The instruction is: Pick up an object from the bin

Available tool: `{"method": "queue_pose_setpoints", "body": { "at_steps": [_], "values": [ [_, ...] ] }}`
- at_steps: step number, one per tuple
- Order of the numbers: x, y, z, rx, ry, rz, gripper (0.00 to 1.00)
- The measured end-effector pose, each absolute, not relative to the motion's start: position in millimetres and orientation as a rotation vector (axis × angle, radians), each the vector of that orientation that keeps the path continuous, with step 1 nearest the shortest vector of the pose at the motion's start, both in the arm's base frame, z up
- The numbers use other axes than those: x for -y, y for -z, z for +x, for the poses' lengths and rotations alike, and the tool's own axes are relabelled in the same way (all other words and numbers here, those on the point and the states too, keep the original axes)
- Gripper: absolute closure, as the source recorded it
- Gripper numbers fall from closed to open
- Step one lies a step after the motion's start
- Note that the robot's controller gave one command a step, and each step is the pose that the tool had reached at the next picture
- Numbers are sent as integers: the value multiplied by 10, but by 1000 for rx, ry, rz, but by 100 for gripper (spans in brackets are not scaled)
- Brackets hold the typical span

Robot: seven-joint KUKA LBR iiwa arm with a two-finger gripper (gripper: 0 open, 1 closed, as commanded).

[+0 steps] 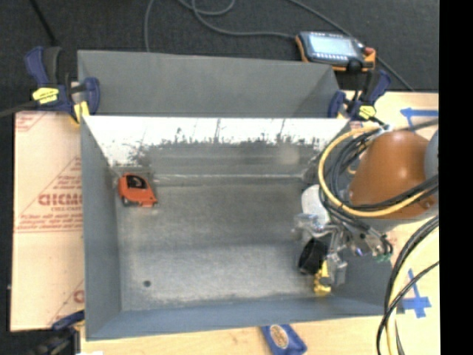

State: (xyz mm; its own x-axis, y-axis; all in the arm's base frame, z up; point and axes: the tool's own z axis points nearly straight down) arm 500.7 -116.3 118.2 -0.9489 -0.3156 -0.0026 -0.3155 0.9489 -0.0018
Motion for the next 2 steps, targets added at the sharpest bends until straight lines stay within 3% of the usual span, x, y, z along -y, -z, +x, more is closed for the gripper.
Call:
{"method": "queue_pose_setpoints", "body": {
  "at_steps": [1,2],
  "values": [
    [1217,-856,4843,-3138,0,-67,0],
    [1426,-748,4821,-3096,-16,-472,100]
  ]
}}
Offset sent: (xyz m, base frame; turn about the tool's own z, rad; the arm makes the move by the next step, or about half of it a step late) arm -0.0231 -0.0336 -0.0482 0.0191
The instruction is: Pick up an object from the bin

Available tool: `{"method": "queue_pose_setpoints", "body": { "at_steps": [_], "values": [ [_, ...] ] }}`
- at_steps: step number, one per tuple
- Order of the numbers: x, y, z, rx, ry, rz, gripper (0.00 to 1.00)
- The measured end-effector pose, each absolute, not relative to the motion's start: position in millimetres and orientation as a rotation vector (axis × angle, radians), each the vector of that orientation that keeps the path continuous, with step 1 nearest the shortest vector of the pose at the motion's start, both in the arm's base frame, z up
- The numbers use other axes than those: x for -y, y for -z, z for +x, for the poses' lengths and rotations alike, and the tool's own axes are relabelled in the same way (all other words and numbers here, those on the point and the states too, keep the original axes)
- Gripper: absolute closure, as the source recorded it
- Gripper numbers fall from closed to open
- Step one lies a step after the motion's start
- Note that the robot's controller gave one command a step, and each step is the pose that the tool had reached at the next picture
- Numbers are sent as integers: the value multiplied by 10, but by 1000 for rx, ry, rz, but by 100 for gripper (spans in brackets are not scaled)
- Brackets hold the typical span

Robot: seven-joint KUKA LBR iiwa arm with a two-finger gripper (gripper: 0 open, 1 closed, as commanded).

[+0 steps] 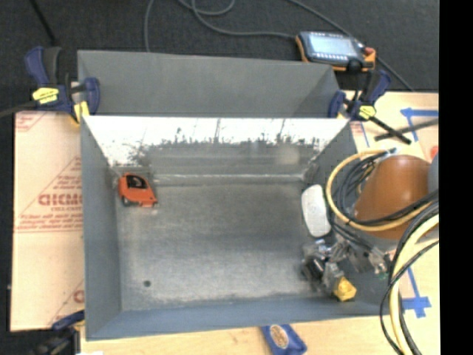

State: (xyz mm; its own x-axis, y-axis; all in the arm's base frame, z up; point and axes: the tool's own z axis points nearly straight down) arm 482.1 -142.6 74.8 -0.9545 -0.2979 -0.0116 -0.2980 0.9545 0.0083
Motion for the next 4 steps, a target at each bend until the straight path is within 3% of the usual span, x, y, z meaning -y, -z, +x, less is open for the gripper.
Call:
{"method": "queue_pose_setpoints", "body": {
  "at_steps": [2,4],
  "values": [
    [1421,-758,4821,-3096,-13,-475,100],
    [1441,-948,4799,-3105,-5,-478,100]
  ]
}}
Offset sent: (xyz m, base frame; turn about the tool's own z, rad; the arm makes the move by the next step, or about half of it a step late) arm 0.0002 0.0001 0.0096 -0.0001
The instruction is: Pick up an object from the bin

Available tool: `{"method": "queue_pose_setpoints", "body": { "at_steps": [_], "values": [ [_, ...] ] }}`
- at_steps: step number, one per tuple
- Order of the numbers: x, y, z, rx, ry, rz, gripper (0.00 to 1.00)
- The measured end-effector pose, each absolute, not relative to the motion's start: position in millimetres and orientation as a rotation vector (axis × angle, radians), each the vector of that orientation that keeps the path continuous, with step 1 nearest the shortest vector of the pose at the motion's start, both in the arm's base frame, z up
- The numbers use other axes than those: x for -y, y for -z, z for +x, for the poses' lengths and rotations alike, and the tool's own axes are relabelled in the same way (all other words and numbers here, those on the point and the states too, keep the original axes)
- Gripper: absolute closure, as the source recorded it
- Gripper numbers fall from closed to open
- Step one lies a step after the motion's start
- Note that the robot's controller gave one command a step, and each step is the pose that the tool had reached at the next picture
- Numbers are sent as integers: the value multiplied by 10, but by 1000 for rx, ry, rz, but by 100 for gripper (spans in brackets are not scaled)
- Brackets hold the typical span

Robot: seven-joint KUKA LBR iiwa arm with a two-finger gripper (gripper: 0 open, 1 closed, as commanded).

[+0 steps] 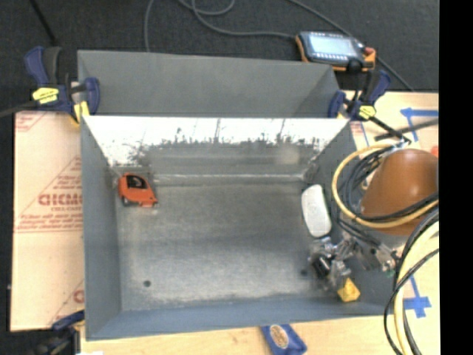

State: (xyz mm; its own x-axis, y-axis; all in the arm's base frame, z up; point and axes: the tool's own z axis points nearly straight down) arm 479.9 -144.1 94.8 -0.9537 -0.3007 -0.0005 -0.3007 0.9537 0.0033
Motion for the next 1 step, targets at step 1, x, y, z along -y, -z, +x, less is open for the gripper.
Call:
{"method": "queue_pose_setpoints", "body": {
  "at_steps": [1],
  "values": [
    [1445,-1111,4807,3107,0,478,100]
  ]
}}
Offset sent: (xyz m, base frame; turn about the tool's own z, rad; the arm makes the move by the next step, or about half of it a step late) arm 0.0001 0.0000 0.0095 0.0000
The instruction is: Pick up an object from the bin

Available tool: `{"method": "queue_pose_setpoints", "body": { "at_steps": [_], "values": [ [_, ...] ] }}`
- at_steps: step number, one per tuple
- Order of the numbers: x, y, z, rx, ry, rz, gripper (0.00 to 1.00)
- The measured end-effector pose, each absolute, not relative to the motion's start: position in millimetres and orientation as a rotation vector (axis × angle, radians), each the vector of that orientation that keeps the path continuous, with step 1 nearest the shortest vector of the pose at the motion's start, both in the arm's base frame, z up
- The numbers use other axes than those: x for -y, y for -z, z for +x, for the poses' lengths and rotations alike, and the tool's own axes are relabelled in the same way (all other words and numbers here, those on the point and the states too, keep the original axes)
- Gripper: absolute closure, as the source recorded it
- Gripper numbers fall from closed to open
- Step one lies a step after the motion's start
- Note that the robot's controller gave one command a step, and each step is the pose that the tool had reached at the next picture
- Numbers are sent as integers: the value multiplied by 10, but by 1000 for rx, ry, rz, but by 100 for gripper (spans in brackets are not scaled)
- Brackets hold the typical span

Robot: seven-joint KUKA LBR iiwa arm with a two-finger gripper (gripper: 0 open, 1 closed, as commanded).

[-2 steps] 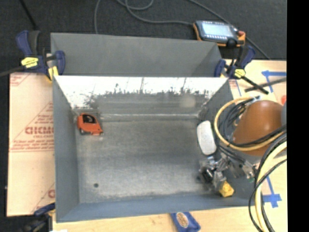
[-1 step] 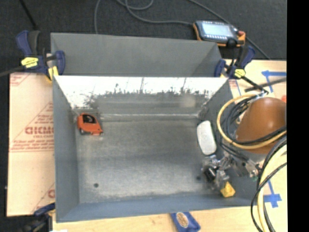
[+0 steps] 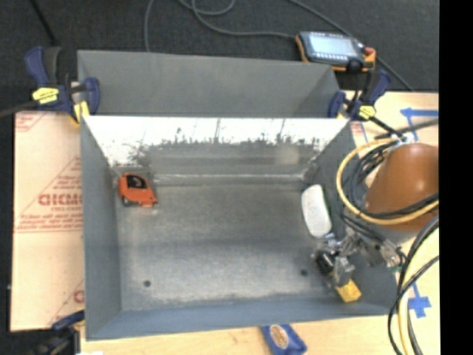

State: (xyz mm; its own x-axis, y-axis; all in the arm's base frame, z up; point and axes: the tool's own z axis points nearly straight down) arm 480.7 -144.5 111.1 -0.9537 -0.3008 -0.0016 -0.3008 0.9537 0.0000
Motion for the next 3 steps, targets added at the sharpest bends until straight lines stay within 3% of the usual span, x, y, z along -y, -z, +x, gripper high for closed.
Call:
{"method": "queue_pose_setpoints", "body": {
  "at_steps": [3],
  "values": [
    [1451,-1440,4812,-3104,1,-474,100]
  ]
}}
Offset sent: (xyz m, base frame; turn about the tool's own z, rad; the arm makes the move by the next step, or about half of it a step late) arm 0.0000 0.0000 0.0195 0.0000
